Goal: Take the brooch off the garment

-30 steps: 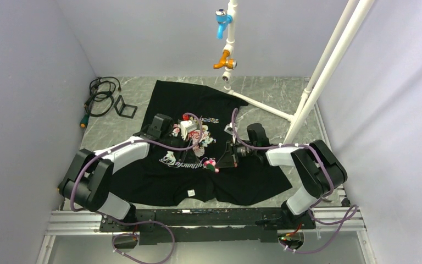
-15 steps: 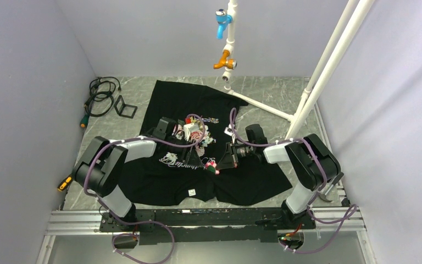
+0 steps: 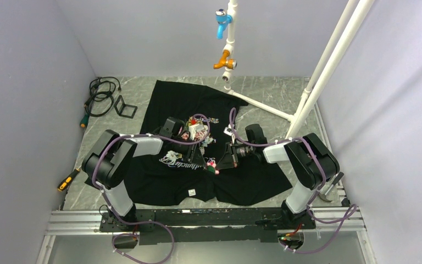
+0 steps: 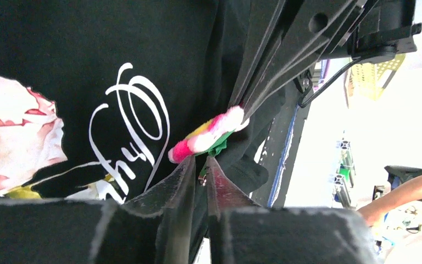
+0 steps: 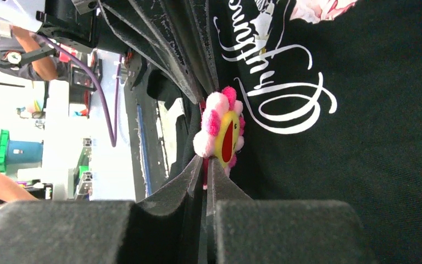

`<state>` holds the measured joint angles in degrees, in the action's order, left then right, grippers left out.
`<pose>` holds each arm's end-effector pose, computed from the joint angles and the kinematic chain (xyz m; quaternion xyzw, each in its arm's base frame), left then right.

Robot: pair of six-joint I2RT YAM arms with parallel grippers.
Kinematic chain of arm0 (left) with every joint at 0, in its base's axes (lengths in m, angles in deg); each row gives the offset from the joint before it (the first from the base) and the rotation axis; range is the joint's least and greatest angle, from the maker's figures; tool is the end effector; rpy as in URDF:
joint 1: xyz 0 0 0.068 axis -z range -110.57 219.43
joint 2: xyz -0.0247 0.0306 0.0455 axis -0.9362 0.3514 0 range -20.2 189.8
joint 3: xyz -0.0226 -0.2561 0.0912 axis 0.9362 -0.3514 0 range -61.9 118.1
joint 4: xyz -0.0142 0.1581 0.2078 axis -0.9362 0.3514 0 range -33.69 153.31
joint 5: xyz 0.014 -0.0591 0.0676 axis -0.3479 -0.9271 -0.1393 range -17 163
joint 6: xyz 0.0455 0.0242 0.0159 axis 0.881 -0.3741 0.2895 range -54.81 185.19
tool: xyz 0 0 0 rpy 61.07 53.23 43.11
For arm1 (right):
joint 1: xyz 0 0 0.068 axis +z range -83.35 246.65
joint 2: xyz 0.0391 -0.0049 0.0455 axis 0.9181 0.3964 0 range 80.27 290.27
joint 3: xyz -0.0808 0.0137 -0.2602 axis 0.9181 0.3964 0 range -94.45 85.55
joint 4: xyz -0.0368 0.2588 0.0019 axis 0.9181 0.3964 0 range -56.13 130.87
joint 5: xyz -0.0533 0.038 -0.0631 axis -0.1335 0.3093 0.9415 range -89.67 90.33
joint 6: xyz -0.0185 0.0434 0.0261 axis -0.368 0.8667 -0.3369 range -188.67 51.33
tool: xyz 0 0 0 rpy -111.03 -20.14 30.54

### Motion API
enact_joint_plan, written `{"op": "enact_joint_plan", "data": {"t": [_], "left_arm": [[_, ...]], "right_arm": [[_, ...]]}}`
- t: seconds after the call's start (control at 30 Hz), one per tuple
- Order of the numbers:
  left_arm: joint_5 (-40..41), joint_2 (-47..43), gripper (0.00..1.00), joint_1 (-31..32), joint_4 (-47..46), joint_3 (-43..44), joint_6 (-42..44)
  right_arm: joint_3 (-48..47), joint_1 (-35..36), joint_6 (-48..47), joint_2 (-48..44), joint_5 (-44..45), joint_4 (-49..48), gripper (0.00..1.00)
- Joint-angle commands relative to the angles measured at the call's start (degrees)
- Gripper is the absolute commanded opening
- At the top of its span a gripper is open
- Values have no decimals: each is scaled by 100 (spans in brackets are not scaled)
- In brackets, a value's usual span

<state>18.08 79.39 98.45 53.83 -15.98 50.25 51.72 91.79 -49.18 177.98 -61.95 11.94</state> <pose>0.2628 -0.1792 0.1384 0.2547 0.8118 -0.5136 0.1106 0.2441 0.1495 0.1211 -0.2489 0.7704 0.5693 0.1430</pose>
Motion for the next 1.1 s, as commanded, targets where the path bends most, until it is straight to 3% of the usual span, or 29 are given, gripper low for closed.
{"op": "enact_joint_plan", "data": {"t": [0.0, 0.1, 0.17, 0.33, 0.47, 0.63, 0.83, 0.93, 1.07], "left_arm": [[-245, 100, 14, 32, -138, 288, -377], [-308, 139, 6, 29, -170, 317, -536], [-335, 133, 1, 34, -230, 295, -649], [-352, 170, 0, 34, -352, 227, -829], [-354, 188, 0, 34, -296, 258, -836], [-276, -5, 0, -138, -323, 166, -916], [-59, -767, 31, -717, -303, -297, -1147], [16, -1079, 38, -917, -210, -512, -1162], [95, -1400, 39, -1063, -124, -740, -1024]], "right_arm": [[-66, -4, -231, -122, -337, -354, 13], [-111, 22, -424, -88, -390, -219, 27], [-181, 46, -557, -48, -388, -114, 43], [-373, 215, -591, 134, -263, -58, 58], [-522, 450, -653, 191, 136, 10, 62], [-629, 656, -722, 238, 434, 68, 62], [-600, 882, -912, 180, 734, 212, 54], [-632, 958, -993, 186, 923, 323, 46], [-625, 996, -1024, 123, 1065, 379, 27]]}}
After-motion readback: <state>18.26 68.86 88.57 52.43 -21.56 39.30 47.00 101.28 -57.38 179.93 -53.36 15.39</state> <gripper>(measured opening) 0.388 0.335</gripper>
